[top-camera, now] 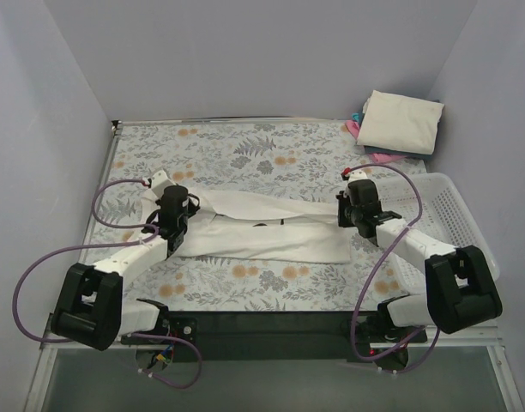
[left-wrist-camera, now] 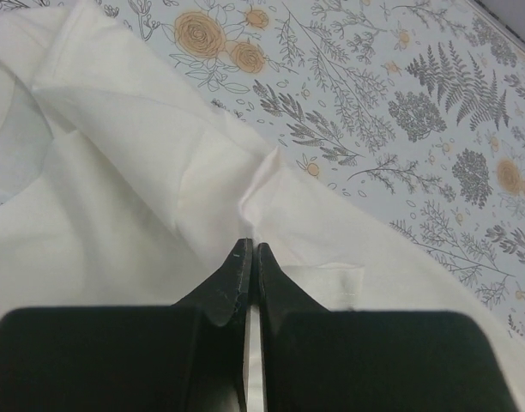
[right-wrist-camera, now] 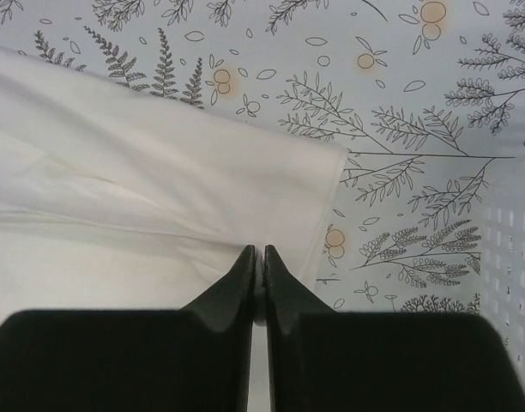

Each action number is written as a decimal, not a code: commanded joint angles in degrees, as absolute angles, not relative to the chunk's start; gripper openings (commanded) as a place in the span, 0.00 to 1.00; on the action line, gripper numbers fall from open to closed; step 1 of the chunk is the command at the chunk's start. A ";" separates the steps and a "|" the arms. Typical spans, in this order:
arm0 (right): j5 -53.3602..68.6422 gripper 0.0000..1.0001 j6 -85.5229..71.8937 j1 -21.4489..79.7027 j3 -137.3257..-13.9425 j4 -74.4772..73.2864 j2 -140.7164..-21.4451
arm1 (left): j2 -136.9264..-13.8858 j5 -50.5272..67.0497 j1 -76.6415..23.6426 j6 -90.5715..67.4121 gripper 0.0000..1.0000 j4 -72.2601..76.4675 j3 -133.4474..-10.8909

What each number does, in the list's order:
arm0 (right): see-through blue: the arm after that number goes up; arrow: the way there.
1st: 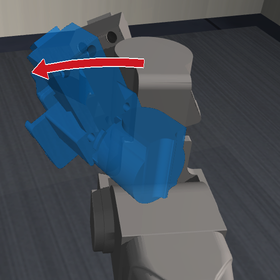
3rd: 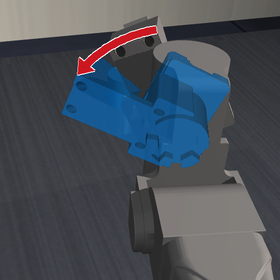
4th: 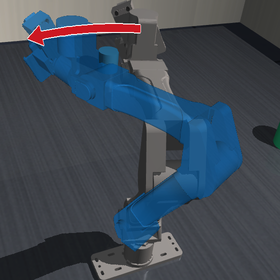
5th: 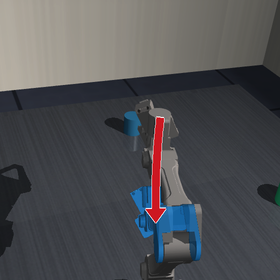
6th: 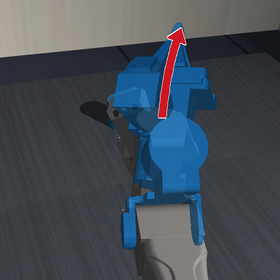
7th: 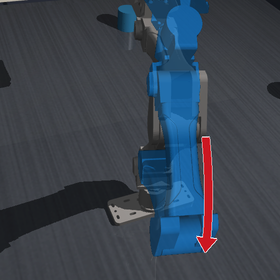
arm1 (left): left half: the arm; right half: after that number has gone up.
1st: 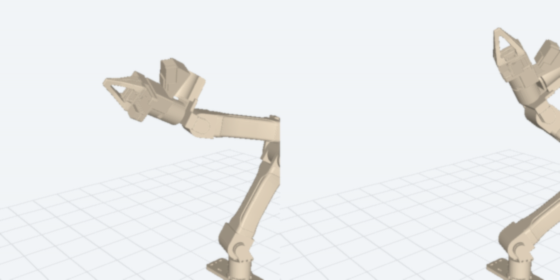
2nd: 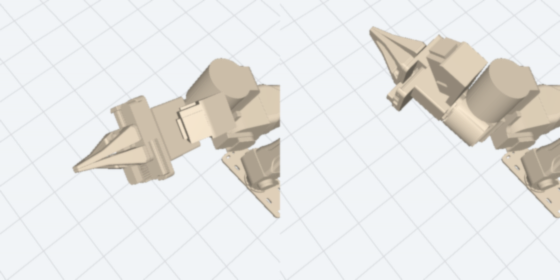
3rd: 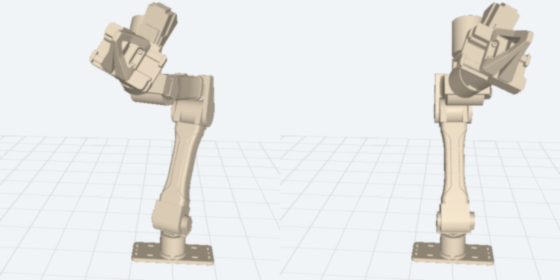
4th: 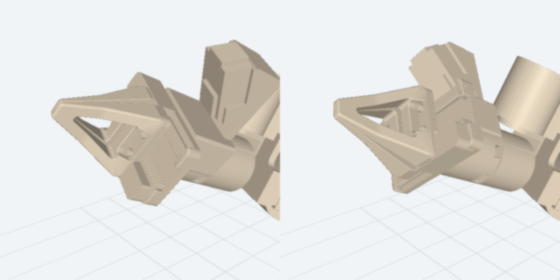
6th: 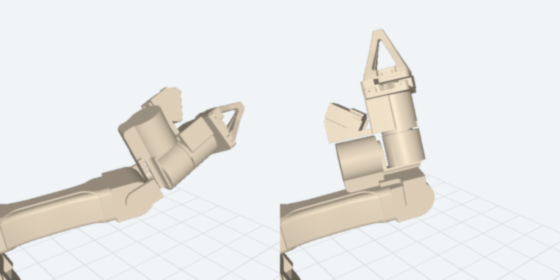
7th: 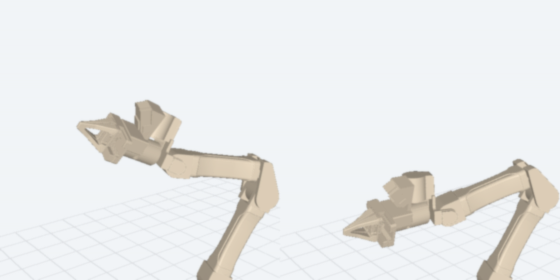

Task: Fold and stack the t-shirts
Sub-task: Fold the tshirt

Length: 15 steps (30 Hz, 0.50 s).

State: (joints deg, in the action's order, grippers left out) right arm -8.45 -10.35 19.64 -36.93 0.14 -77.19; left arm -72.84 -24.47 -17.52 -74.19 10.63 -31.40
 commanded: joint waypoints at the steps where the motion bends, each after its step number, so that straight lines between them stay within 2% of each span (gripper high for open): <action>1: -10.63 0.01 -10.72 19.86 -36.48 1.50 -74.71 | -69.61 -26.28 -18.19 -75.67 0.00 10.20 -30.59; 15: -12.74 0.01 -11.07 19.78 -34.81 0.09 -72.95 | -66.62 -29.18 -18.81 -78.22 0.00 6.68 -29.09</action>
